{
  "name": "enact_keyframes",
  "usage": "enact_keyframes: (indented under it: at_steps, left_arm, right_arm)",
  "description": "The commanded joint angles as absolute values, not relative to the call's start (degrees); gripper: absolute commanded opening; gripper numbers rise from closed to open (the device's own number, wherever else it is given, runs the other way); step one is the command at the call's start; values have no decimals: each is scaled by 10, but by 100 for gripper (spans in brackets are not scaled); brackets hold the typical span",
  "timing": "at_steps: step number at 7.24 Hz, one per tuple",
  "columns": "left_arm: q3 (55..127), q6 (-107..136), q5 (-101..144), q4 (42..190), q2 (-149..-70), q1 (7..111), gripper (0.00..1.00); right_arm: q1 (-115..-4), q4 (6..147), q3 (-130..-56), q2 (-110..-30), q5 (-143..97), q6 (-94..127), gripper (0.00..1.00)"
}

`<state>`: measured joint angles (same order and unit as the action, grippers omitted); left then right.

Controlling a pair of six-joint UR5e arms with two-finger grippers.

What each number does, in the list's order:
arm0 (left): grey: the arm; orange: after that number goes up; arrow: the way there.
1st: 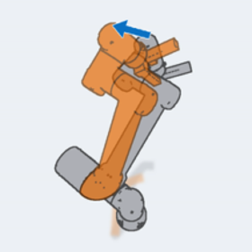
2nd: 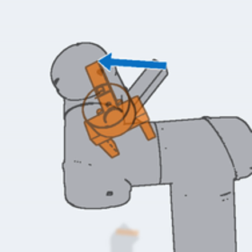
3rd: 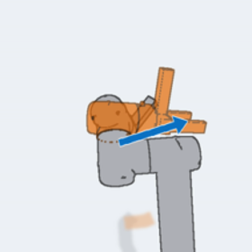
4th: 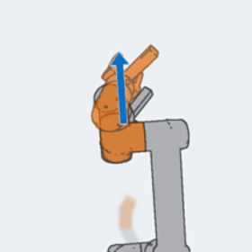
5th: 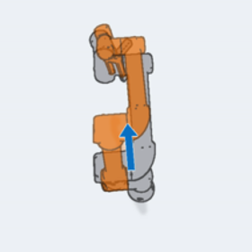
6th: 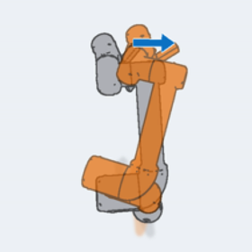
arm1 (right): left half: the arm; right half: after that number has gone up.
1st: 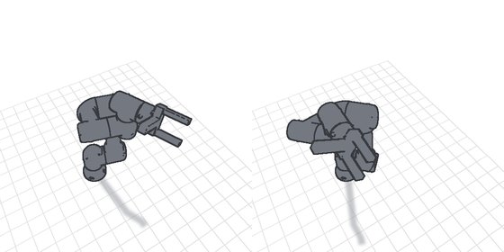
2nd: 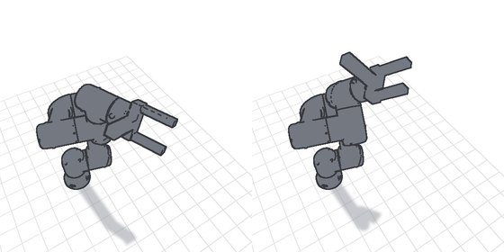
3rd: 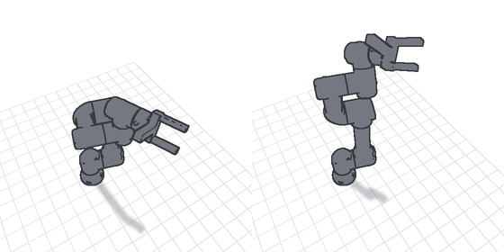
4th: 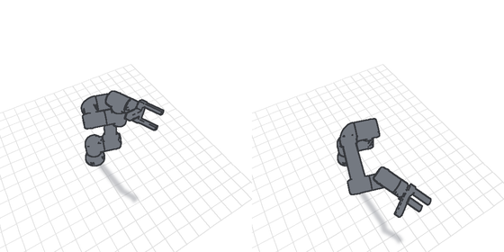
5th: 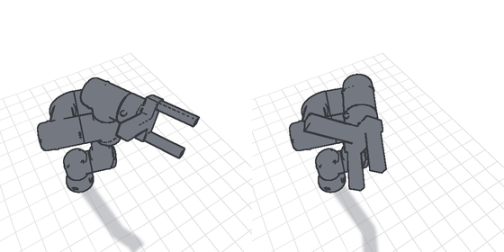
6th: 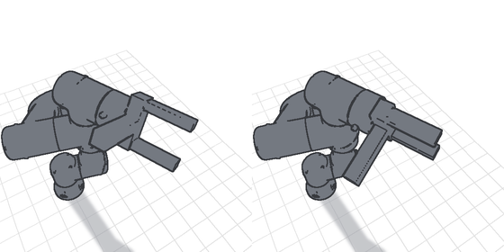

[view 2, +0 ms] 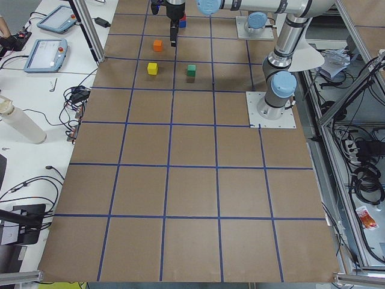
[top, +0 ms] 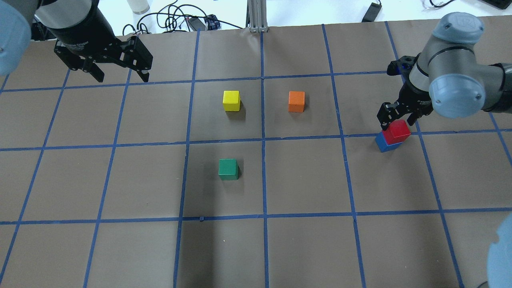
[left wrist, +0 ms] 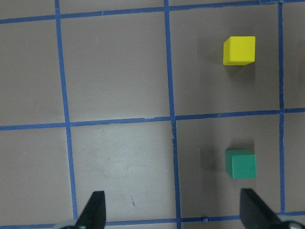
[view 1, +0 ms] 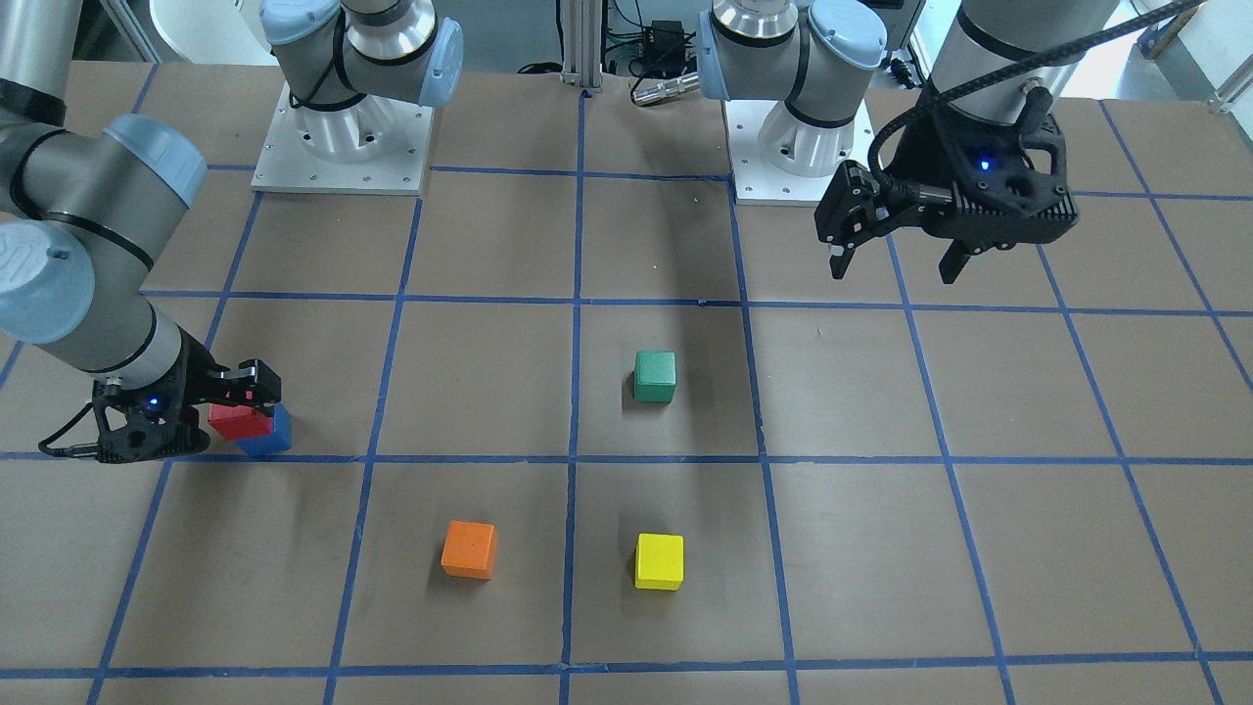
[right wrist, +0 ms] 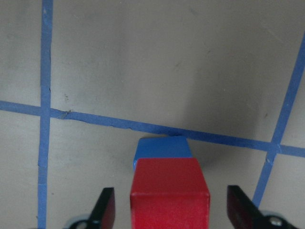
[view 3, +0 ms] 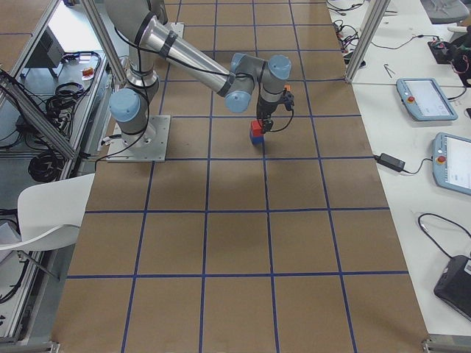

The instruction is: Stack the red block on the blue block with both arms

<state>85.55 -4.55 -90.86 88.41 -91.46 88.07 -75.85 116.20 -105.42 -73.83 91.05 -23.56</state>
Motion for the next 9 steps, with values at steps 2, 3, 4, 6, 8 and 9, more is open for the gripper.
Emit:
enact_keyframes:
  at_steps: [2,3,4,6,8,9]
  left_arm:
    - [855,-46,-908,884,-915,881,100]
    - [855,-46,-909,883,-916,881,100]
    - [855,-46,-909,883,-915,881,100]
    - [855,-46,-909,883,-915,881,100]
    - [855,-46,-909,883,-916,881,100]
    - [855,-46,-909,883,-915,881,100]
  right_arm:
    - [-759,1164,-1046,-749,910,-229,100]
    - [-765,1154,-1031,-771,911,-229,100]
    - [-777,1106,-1009,-798,911,-222,100]
    - [-807,974,-943,-854,911,-139,100]
    - [-870,935,-913,-861,910,-38,100]
    - [-887,935,-913,-861,912,-20,100]
